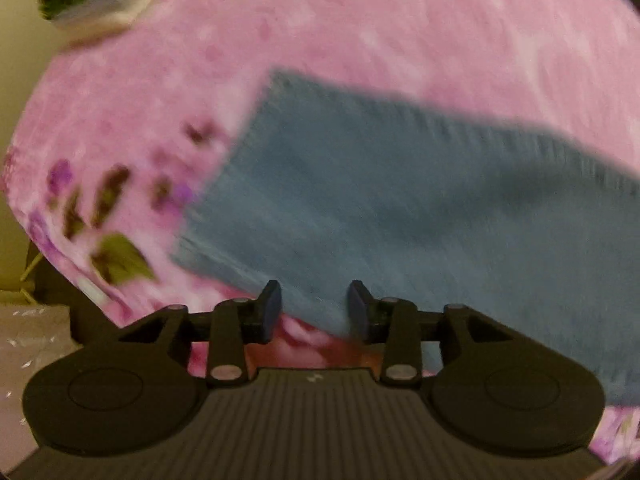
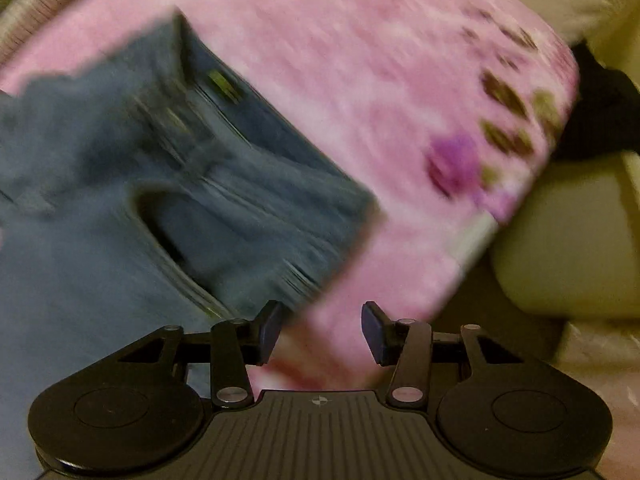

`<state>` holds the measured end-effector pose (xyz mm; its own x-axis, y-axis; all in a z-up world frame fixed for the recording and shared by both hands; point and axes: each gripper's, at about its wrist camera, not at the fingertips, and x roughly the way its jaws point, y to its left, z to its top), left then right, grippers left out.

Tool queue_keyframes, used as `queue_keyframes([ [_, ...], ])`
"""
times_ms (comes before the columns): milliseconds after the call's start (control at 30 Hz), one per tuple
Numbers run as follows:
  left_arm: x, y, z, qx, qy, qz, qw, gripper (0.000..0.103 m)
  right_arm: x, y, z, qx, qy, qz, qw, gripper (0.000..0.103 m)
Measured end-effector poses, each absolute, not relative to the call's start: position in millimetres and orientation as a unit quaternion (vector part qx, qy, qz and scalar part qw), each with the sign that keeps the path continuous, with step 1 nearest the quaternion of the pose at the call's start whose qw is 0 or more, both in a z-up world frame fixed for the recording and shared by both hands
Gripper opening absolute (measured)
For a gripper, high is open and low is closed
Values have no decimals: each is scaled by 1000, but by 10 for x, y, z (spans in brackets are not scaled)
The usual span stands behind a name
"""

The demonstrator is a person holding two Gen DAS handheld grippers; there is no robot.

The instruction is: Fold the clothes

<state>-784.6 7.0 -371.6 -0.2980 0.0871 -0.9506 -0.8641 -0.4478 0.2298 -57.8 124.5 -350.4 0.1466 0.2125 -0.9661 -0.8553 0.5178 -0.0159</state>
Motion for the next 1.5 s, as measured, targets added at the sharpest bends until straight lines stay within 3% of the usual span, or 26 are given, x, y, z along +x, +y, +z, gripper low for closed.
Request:
queue_keyframes([
  [267, -7106, 602, -3389, -485, 348, 655, 463, 31, -890, 1448, -3088, -277, 494, 462, 683, 47],
  [533, -6474, 1561, -3418, -481, 331, 598, 549, 31, -1389, 2118, -3154, -232, 511, 516, 647, 47],
  [700, -6215, 2218, -3466, -437, 333, 583, 598, 33, -1615, 2467, -3286, -261, 484, 537, 640, 47],
  [1067, -6124, 3630, -3741, -368, 314, 560, 673, 38, -1395, 2958, -3575, -238, 471, 517, 674, 47],
  [1500, -6454, 5352, -4106, -382, 187, 598, 679, 42, -1426, 3672, -3651, -180, 443, 554, 681, 47],
])
